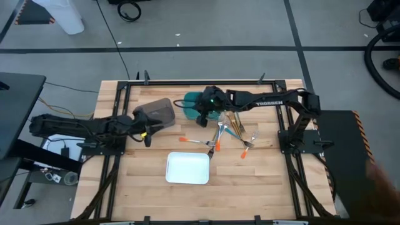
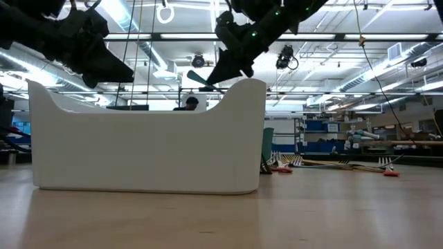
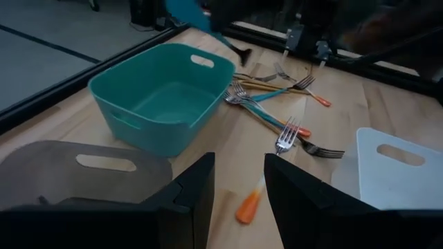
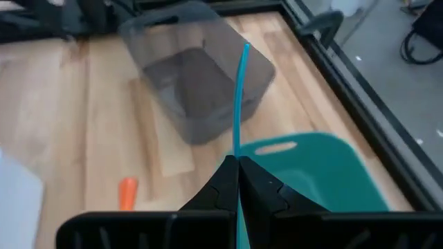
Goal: Sort silverware by color (type)
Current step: Put the blue fork into the blue bin
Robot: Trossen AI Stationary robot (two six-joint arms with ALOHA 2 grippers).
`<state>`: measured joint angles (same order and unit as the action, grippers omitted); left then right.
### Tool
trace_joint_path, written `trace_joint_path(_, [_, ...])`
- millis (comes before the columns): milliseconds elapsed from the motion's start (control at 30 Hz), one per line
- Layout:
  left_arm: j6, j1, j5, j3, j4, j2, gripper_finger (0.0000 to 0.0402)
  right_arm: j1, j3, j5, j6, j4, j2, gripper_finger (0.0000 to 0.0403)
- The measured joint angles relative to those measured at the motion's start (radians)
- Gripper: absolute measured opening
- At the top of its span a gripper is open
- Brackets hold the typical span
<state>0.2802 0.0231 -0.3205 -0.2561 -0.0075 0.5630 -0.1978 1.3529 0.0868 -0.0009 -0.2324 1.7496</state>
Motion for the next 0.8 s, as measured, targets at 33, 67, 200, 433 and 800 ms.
trace_joint_path(33, [0.0,0.004,0.0,0.014,0.035,0.004,0.0134,-0.005,0.016,0.0,-0.006,-0.002,0.008,0.0015])
trace_joint_path(67, [-0.001,0.004,0.0,0.025,0.051,0.003,0.0134,-0.009,0.033,-0.001,-0.014,-0.01,0.017,0.0015])
trace_joint_path(200, [-0.002,0.004,-0.001,0.03,0.06,0.006,0.0134,-0.026,0.09,-0.016,-0.054,-0.02,0.059,0.0015])
trace_joint_path(433, [-0.002,0.004,0.0,0.03,0.031,0.006,0.0134,-0.061,0.204,-0.036,-0.108,-0.095,0.138,0.0015])
trace_joint_path(800, [0.018,0.004,0.0,0.03,-0.018,-0.008,0.0134,-0.129,0.235,0.02,-0.089,-0.242,0.182,0.0015])
